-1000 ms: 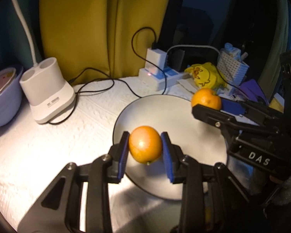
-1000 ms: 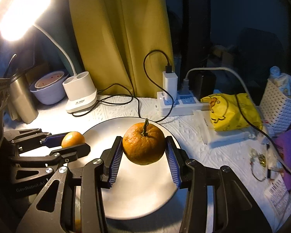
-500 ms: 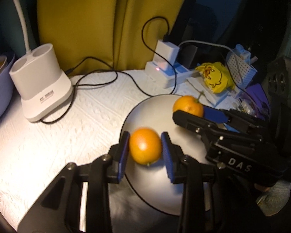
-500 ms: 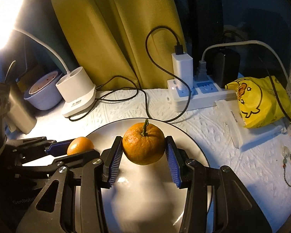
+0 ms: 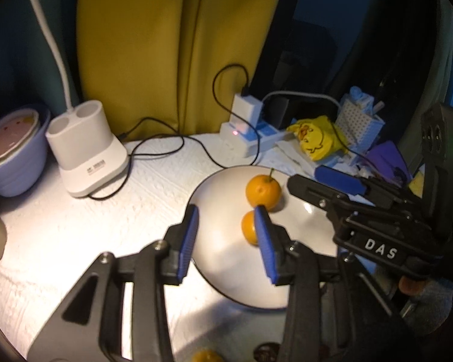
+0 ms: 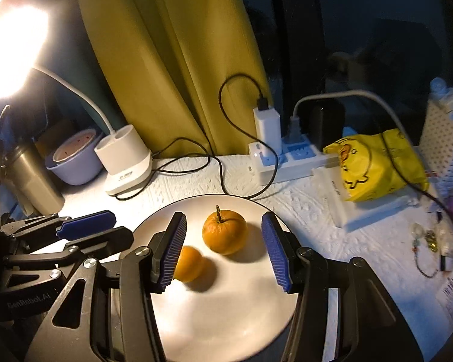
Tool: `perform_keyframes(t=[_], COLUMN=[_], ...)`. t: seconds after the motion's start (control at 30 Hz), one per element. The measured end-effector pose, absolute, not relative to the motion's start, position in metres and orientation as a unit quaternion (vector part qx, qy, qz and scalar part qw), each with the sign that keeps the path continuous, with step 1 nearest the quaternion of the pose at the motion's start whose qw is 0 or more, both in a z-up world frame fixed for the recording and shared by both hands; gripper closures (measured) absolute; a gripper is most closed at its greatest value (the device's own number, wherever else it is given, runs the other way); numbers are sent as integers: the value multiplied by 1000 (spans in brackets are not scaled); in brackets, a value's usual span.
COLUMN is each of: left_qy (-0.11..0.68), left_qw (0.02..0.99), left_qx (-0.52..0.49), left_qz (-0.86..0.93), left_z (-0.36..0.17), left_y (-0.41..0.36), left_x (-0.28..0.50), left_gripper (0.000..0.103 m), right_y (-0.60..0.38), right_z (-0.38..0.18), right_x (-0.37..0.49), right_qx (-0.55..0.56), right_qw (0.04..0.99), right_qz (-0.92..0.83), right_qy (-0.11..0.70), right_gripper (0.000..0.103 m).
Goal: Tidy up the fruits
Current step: 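Move both open tools back over the fruit board, then grasp a dark plum with the right tool while the left tool grasps a large orange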
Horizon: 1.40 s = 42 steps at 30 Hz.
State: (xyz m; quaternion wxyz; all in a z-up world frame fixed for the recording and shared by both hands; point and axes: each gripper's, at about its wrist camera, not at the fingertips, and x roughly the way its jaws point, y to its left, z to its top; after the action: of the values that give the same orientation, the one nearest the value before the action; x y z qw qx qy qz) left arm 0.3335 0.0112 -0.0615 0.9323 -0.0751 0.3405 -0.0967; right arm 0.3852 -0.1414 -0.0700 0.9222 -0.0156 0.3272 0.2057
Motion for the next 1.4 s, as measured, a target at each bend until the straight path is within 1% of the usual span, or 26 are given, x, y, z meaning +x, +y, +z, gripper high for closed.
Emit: perform_keyframes(t=[0.4, 0.47, 0.5, 0.53, 0.6, 1.07, 1.4], left_qy=[314, 311, 309, 307, 302, 299, 310], left_qw=[941, 942, 942, 942, 943, 943, 939], left_qx=[-86, -91, -93, -96, -101, -96, -92], left_qz=[-93, -94, -95, -96, -98, -108, -115], left_z=[-38, -35, -34, -33, -30, -33, -51], left_y=[10, 11, 11, 12, 13, 4, -3], left_x=[272, 264, 260, 256, 245, 193, 168], left_gripper=[58, 55, 49, 39, 33, 32, 32], right_y=[-140, -141, -142, -143, -145, -157, -165], right_z=[-39, -34, -32, -30, -27, -32, -59], right_x=[322, 312, 307, 302, 292, 236, 210], right_qx=[-26, -26, -26, -26, -27, -30, -33], right_qw=[932, 934, 934, 935, 936, 934, 925], right_qz=[207, 207, 206, 206, 206, 204, 206], right_qy=[296, 291, 289, 288, 285, 290, 317], right_gripper=[49, 48, 48, 48, 48, 48, 48])
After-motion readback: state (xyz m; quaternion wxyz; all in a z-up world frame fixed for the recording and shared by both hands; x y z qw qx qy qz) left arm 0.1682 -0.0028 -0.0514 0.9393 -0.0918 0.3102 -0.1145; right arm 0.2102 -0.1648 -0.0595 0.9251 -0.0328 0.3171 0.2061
